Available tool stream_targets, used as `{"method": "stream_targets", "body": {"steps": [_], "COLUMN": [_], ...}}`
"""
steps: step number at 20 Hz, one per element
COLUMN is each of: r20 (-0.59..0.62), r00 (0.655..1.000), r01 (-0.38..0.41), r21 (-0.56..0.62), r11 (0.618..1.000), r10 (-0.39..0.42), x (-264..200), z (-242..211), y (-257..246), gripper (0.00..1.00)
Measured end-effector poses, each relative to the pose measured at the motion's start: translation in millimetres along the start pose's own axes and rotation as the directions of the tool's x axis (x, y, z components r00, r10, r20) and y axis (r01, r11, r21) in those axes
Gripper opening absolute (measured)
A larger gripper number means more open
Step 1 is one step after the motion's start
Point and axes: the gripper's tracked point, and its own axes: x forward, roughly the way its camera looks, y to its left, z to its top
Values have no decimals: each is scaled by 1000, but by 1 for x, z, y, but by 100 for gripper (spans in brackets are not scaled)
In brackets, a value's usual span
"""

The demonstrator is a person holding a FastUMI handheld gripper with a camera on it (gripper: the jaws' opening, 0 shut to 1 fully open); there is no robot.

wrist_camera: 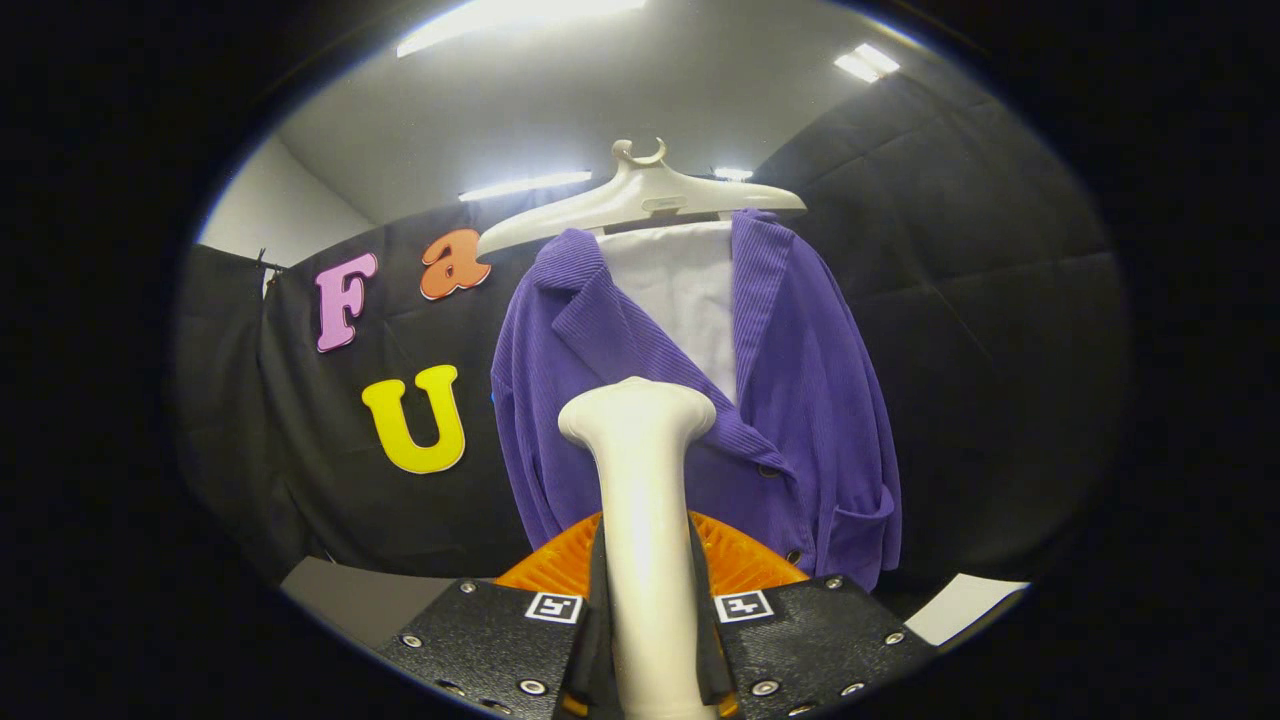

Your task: Iron the clothes twice with a garment steamer, once on the left side and once on the right side.

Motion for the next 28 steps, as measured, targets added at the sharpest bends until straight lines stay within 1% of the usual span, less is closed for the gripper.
{"method": "stream_targets", "body": {"steps": [2, 8, 11, 14, 17, 22, 25, 28], "r20": [-30, -156, -226, -285, -310, -301, -357, -406], "r00": [999, 988, 974, 958, 949, 953, 931, 908], "r01": [17, 10, -4, 6, 17, 29, 55, 60], "r21": [-31, -80, -91, -117, -113, -48, -83, -131], "r11": [999, 997, 996, 993, 993, 998, 995, 990], "r10": [-18, -22, -17, -39, -51, -42, -82, -108], "x": [-4, -10, -17, -21, -24, -25, -31, -36], "z": [-20, -96, -137, -171, -191, -204, -235, -265], "y": [-9, -13, -13, -17, -24, -25, -32, -40], "gripper": [33, 33, 34, 33, 34, 34, 34, 34]}}
